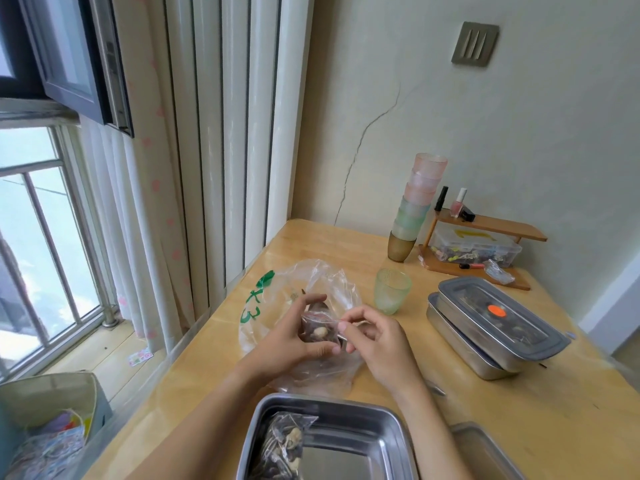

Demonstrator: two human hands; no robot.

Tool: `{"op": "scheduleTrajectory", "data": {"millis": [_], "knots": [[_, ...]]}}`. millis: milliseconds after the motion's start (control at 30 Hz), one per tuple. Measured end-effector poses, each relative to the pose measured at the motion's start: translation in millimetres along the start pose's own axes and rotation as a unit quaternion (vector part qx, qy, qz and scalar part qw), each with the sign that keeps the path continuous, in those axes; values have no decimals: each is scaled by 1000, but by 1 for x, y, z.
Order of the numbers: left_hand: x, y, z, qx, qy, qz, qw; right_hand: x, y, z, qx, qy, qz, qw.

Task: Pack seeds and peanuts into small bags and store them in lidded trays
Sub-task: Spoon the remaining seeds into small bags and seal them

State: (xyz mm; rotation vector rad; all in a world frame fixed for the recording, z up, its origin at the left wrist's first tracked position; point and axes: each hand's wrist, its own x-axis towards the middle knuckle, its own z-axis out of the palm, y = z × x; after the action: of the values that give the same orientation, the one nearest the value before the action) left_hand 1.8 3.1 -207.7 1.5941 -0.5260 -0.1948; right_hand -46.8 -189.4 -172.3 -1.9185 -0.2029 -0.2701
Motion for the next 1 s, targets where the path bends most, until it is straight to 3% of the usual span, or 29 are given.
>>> {"op": "scheduleTrajectory", "data": {"millis": [300,567,733,1000], "knots": [[-5,13,4,15,-20,9,1000,2,5,4,-22,65,-3,998],[-9,27,7,-48,37,-1,998,3,5,4,9,37,3,999],[-10,31,12,-83,58,-10,995,5,3,4,85,15,28,996],[-6,29,16,-102,98,-65,988,6,8,7,61,21,32,997]]}}
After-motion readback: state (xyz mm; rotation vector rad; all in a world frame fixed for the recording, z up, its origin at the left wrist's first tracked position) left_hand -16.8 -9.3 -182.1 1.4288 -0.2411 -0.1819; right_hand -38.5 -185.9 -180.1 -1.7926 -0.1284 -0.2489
